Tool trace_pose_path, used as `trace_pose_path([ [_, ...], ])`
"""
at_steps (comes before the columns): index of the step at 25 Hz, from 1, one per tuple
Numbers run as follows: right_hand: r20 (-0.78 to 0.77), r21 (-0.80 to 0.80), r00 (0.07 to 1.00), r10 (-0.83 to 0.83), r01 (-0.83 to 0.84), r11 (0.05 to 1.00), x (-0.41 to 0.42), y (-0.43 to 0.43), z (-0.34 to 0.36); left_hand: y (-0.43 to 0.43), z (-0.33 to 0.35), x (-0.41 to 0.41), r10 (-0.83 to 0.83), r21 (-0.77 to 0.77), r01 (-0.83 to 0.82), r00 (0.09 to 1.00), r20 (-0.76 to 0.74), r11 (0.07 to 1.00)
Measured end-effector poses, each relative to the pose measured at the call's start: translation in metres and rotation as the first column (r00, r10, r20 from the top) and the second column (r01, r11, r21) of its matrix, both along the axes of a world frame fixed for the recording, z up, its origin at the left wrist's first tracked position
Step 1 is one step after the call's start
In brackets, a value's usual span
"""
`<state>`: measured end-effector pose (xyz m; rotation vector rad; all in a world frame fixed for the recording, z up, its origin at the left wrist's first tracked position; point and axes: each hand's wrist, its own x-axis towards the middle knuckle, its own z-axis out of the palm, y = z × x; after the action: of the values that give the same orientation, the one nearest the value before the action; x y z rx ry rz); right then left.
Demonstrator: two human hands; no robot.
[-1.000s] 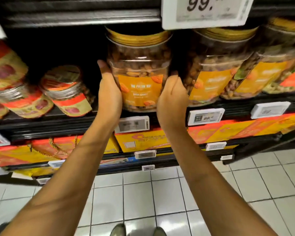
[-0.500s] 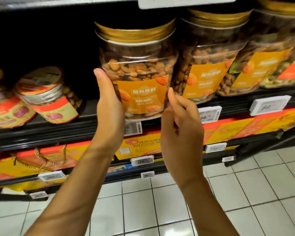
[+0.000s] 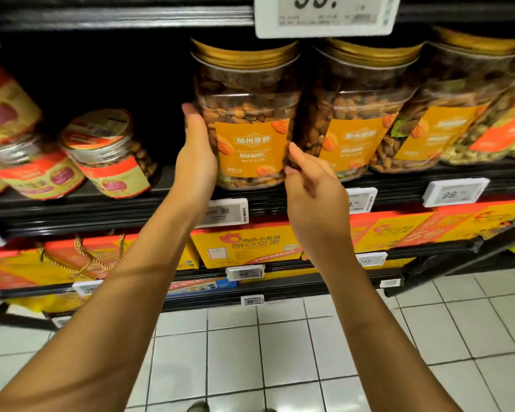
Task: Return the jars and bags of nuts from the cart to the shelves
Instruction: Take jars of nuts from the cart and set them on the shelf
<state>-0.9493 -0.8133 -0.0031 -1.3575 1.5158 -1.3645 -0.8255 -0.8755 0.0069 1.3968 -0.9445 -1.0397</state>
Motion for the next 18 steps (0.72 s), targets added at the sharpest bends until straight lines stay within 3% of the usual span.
trace_pose_path([
  [2, -0.044, 0.071, 0.999, 0.016, -0.013, 0.997, -0.006, 0.004, 0.011, 0.022, 0.013, 0.010, 0.016, -0.018, -0.013, 0.987, 0.162, 1.000],
  [5, -0.034, 0.128, 0.996, 0.085, -0.080, 0.989, -0.001, 0.033, 0.033, 0.093, 0.032, 0.049, 0.007, 0.006, -0.007, 1.000, 0.023, 1.000],
  [8, -0.056, 0.280, 0.938, 0.341, -0.313, 0.907, 0.037, 0.091, 0.050, 0.195, 0.053, 0.101, 0.054, 0.136, -0.043, 0.996, -0.075, 0.990],
  [12, 0.025, 0.340, 0.755, 0.656, -0.623, 0.704, 0.114, 0.163, 0.072, 0.315, 0.082, 0.169, 0.320, 0.253, -0.295, 0.945, -0.064, 0.921],
  [15, 0.075, 0.332, 0.582, 0.810, -0.781, 0.530, 0.191, 0.214, 0.085, 0.401, 0.086, 0.216, 0.576, 0.289, -0.536, 0.815, -0.070, 0.793],
  [18, 0.122, 0.341, 0.391, 0.912, -0.880, 0.331, 0.265, 0.271, 0.077, 0.484, 0.077, 0.257, 0.734, 0.344, -0.669, 0.671, -0.100, 0.659],
])
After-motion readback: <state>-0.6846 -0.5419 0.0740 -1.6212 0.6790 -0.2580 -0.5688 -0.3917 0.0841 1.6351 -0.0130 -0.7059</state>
